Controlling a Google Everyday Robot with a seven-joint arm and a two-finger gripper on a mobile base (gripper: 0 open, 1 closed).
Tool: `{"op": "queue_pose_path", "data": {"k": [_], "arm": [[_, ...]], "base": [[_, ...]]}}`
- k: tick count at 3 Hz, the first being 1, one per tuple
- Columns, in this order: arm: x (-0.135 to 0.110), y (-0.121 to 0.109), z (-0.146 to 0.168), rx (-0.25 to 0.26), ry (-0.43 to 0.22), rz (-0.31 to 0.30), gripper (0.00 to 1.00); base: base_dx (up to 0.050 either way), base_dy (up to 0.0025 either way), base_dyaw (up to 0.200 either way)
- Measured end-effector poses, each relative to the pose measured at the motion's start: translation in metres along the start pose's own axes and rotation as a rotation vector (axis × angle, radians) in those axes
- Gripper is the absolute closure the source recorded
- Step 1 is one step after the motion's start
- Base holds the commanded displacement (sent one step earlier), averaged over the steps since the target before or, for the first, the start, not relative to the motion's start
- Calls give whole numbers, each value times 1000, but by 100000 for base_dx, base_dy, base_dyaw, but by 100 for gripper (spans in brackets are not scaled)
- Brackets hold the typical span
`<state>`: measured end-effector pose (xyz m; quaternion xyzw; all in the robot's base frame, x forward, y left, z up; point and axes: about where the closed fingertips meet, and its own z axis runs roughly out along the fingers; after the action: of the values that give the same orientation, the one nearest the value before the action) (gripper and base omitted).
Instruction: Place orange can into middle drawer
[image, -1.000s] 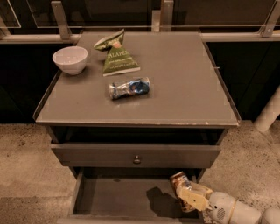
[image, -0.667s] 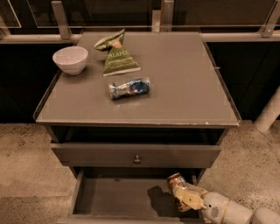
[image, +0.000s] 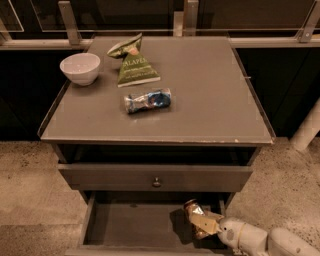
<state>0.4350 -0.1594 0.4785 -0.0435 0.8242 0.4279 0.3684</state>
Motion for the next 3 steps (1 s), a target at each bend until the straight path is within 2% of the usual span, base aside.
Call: {"op": "queue_pose_path", "data": {"k": [1,2,3], "arm": [[12,-22,24,22,53,17,100],[13,-21,27,19,60,15,81],[13,-21,27,19,60,15,58]], "base": [[0,0,0],[0,0,0],[0,0,0]]}}
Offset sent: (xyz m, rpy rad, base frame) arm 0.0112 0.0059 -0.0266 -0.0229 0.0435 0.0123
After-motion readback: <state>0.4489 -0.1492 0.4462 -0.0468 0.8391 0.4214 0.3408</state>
